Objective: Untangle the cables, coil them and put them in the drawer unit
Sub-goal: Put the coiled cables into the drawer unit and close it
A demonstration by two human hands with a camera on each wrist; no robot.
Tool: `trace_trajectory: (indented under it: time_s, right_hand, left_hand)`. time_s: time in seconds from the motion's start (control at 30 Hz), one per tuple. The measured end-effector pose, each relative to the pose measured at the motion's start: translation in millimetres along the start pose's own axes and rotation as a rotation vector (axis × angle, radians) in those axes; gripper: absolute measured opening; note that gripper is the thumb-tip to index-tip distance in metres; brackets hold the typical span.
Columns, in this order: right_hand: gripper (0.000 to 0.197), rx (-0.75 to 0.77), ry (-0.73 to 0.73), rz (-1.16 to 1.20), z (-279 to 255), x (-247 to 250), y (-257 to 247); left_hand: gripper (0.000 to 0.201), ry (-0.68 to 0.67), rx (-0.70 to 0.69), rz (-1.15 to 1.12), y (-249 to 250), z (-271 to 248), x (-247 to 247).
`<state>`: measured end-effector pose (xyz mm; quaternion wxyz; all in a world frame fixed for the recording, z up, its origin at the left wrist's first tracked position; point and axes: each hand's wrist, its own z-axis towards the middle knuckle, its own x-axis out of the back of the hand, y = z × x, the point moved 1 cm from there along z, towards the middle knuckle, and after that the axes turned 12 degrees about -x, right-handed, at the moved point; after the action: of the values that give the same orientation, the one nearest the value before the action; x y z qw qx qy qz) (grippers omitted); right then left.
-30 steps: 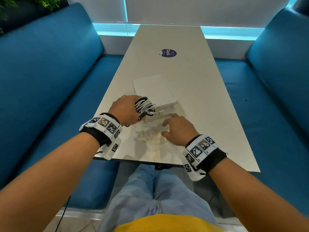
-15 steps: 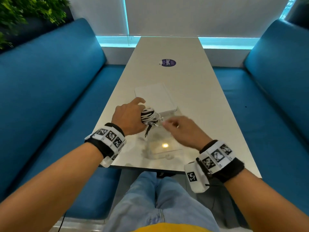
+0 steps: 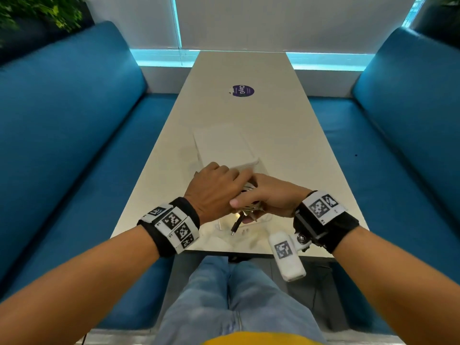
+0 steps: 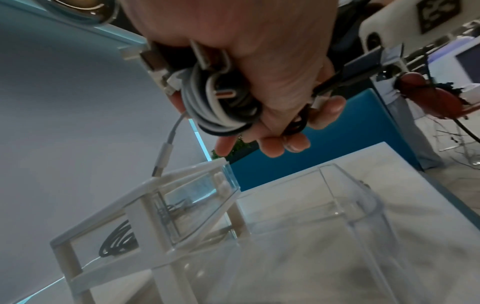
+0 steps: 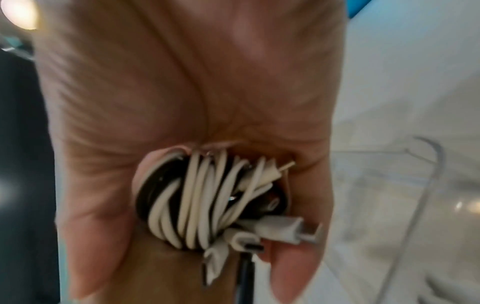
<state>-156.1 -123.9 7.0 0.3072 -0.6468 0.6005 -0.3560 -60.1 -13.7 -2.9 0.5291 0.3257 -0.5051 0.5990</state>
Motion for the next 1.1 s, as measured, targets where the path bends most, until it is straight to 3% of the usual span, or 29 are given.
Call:
trace_trajectory:
  time_s: [0.07,0.17,0.27,0.37,0.57,0.73,0.83,0.97,1.1]
  right_hand:
    - [0.031,-0.041,-0.025,0.016,1.4,-0.1,2.8]
    - [0.025,-0.060,0.080,-0.020,2.7,-4.6,3.5]
    - [0.025,-0.054,0.209,-0.144,3.2,-7.3,1.7]
    - [0.019,-0.072,0.233,-0.203,3.7,-9.6,1.3]
    - [0.024,-0.130,0.155,-0.131,1.9,-11.8,2.2]
    - [0.012,-0.042,0.260,-0.104,3.6,-18.6,0.7]
    - [0.013,-0.001,0.360,-0.154,7.4,-19.7,3.5]
    - [0.031,-0.133,0.480,-0.340,11.0,-3.5,23.6]
    - [0.045,-0.290,0.586,-0.625,11.7,2.4,35.7]
  left_hand:
    - [0.056,0.033,-0.034,0.037,2.4,-1.5,-2.0]
    - [0.068,0.063,-0.051,0.077,1.7,-3.0,-8.0]
    - [0.079,0.101,-0.028,0.050,3.3,-5.2,-15.9]
    - [0.104,0.108,0.030,0.000,6.4,-6.3,-16.4]
    - [0.100,0.151,-0.066,0.087,4.1,-9.0,-16.4]
    - [0.097,0.167,-0.062,0.072,0.3,-6.0,-13.1]
    - [0.104,0.036,-0.004,-0.117,-1.9,-4.3,-11.1]
    - [0.117,-0.201,0.174,-0.428,-20.4,-7.2,-5.7]
    - [0.085,-0.269,0.353,-0.514,-52.3,-12.5,-9.0]
